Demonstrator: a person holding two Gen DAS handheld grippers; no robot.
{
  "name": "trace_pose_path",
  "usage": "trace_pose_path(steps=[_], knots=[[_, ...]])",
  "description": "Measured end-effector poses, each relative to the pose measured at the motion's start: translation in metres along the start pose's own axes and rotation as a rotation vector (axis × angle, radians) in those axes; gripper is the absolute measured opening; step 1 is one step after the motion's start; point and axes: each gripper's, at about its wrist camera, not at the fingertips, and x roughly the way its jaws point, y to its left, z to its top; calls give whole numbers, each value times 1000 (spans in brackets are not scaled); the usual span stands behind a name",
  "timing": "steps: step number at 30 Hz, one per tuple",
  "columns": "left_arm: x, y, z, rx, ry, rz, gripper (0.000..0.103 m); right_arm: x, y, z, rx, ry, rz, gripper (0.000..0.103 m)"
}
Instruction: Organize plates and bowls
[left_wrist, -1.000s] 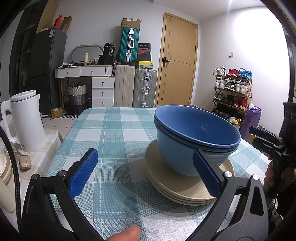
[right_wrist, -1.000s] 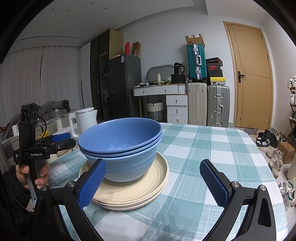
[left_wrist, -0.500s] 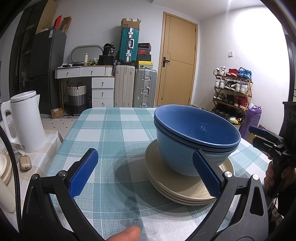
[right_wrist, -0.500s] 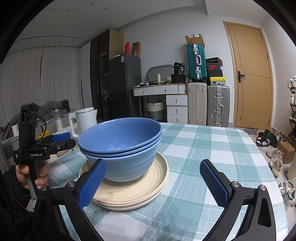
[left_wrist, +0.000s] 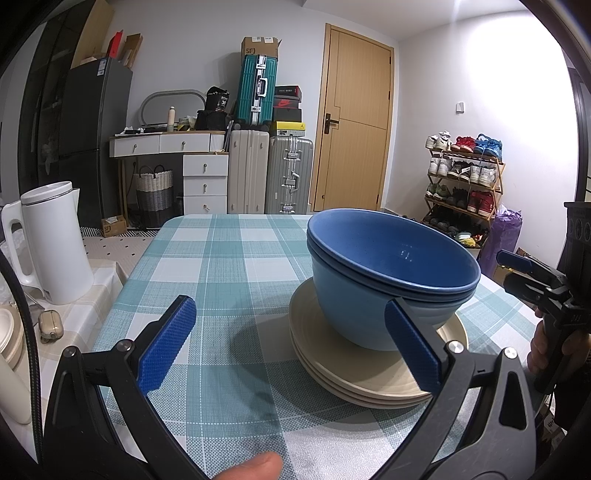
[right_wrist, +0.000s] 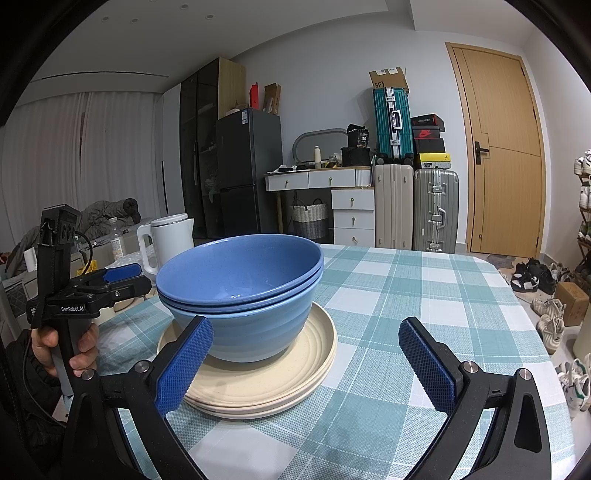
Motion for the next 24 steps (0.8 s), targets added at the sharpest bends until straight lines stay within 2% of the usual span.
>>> trace_pose_path(steps=[24], knots=[[2,-1,0,3,-5,-3,102,0,0,0,1,1,0,103]])
